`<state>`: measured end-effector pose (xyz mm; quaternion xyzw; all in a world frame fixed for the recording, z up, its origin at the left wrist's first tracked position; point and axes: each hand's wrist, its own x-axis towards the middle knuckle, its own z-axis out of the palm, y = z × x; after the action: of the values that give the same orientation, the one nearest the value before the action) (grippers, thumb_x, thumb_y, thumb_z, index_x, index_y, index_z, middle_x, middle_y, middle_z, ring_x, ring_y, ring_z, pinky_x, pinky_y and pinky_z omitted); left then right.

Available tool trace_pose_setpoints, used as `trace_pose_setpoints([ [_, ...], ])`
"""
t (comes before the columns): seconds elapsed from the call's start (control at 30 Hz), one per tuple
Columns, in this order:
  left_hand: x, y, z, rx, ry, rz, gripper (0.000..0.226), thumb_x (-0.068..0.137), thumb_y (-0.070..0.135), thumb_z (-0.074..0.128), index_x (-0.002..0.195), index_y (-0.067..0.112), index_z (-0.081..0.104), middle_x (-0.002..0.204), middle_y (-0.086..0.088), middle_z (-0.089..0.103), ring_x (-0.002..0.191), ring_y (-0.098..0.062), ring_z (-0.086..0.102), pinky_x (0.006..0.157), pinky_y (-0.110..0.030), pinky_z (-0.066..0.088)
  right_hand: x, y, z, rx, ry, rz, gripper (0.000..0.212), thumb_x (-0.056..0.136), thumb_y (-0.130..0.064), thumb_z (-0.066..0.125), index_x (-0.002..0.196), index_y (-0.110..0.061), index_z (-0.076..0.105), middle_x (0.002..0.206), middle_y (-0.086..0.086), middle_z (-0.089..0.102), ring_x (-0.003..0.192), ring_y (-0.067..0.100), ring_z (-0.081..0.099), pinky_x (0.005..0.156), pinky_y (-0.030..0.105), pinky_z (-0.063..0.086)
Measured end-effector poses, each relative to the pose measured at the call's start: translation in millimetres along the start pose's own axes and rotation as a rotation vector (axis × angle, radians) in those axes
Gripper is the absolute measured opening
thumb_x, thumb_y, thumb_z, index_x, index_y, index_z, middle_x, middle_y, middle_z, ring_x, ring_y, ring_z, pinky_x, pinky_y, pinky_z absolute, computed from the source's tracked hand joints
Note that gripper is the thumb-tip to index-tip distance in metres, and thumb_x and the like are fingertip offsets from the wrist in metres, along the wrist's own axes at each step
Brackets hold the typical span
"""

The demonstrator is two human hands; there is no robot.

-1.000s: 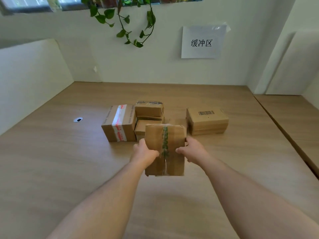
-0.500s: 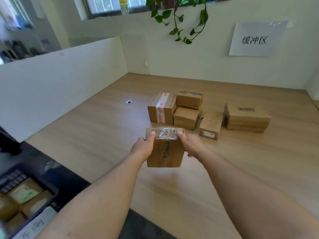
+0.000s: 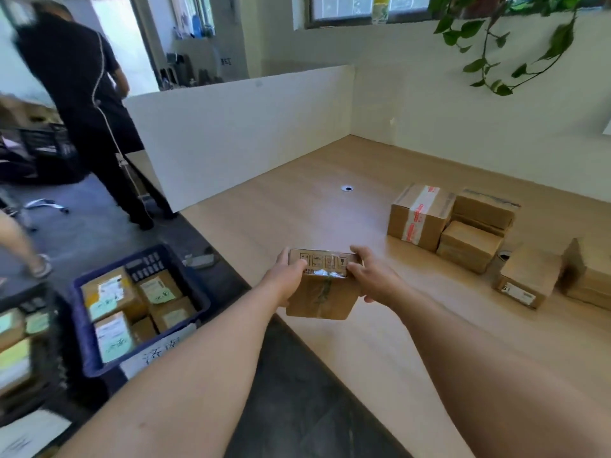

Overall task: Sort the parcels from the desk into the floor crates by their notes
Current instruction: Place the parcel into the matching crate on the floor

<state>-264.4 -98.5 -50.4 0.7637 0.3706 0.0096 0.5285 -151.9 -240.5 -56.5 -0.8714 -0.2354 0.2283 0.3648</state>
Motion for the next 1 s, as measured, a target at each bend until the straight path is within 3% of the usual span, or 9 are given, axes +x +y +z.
trace_pose_setpoints([
  [0.13,5,-35,-66,-0.024,0.069,-0.052,0.047,0.102,0.037,0.039,0.147,0.033,0.026,0.129,-0.006,0.051,0.109,-0.026,0.052,0.081,-0.039,0.052,17,-49,59,-0.041,-0.113,-0.06,0.03,0.103,-0.03,0.038,0.133,-0.024,0.038,0.119,0.005,0.054,0.098,0.025,0.059,0.082,0.045,0.058],
  [0.27,9,-75,-132,-0.064,0.169,-0.112,0.04,0.099,0.032,0.043,0.139,0.027,0.037,0.12,-0.005,0.055,0.099,-0.023,0.053,0.075,-0.035,0.048,29,-100,122,-0.061,-0.169,-0.089,0.022,0.102,-0.027,0.04,0.124,-0.021,0.042,0.113,0.006,0.056,0.099,0.024,0.058,0.083,0.045,0.057],
  [0.37,13,-108,-175,-0.104,0.192,-0.161,0.031,0.096,0.031,0.046,0.127,0.026,0.042,0.108,-0.003,0.055,0.1,-0.025,0.054,0.083,-0.042,0.053,40,-134,163,-0.095,-0.188,-0.097,0.017,0.1,-0.024,0.045,0.117,-0.022,0.045,0.112,0.007,0.06,0.098,0.022,0.06,0.085,0.042,0.056],
  [0.43,15,-130,-200,-0.112,0.197,-0.189,0.029,0.096,0.032,0.048,0.123,0.025,0.042,0.111,-0.006,0.055,0.102,-0.026,0.056,0.086,-0.043,0.055,45,-156,188,-0.117,-0.212,-0.082,0.018,0.097,-0.024,0.052,0.114,-0.023,0.047,0.108,0.006,0.062,0.096,0.019,0.062,0.086,0.039,0.057],
  [0.6,19,-175,-261,-0.191,0.236,-0.215,0.03,0.097,0.041,0.048,0.12,0.024,0.042,0.109,-0.006,0.06,0.098,-0.021,0.059,0.065,-0.03,0.053,53,-208,247,-0.1,-0.286,-0.097,0.016,0.096,-0.032,0.055,0.106,-0.02,0.049,0.098,0.004,0.064,0.085,0.014,0.063,0.068,0.028,0.056],
  [0.7,22,-200,-295,-0.212,0.27,-0.234,0.021,0.097,0.036,0.049,0.114,0.024,0.044,0.105,-0.006,0.061,0.095,-0.021,0.061,0.076,-0.036,0.058,58,-232,288,-0.156,-0.317,-0.126,0.022,0.098,-0.036,0.05,0.111,-0.019,0.05,0.1,0.002,0.066,0.084,0.014,0.066,0.071,0.03,0.059],
  [0.77,24,-215,-317,-0.226,0.297,-0.232,0.018,0.096,0.026,0.054,0.11,0.022,0.044,0.111,-0.006,0.058,0.095,-0.02,0.059,0.075,-0.034,0.058,62,-246,314,-0.198,-0.313,-0.153,0.019,0.098,-0.033,0.053,0.111,-0.02,0.049,0.104,0.002,0.066,0.081,0.01,0.066,0.063,0.025,0.057],
  [0.87,27,-237,-344,-0.256,0.297,-0.194,0.043,0.092,0.014,0.059,0.127,0.025,0.037,0.124,-0.001,0.052,0.105,-0.02,0.056,0.068,-0.029,0.05,68,-265,347,-0.233,-0.329,-0.178,0.038,0.094,-0.026,0.061,0.127,-0.026,0.043,0.115,0.001,0.063,0.081,0.009,0.066,0.055,0.02,0.052],
  [1.0,28,-265,-372,-0.279,0.282,-0.159,0.084,0.086,0.002,0.064,0.151,0.033,0.02,0.139,0.0,0.051,0.117,-0.019,0.053,0.09,-0.039,0.052,75,-284,378,-0.306,-0.351,-0.269,0.057,0.092,-0.017,0.063,0.143,-0.029,0.038,0.126,0.004,0.059,0.092,0.015,0.066,0.07,0.029,0.06],
])
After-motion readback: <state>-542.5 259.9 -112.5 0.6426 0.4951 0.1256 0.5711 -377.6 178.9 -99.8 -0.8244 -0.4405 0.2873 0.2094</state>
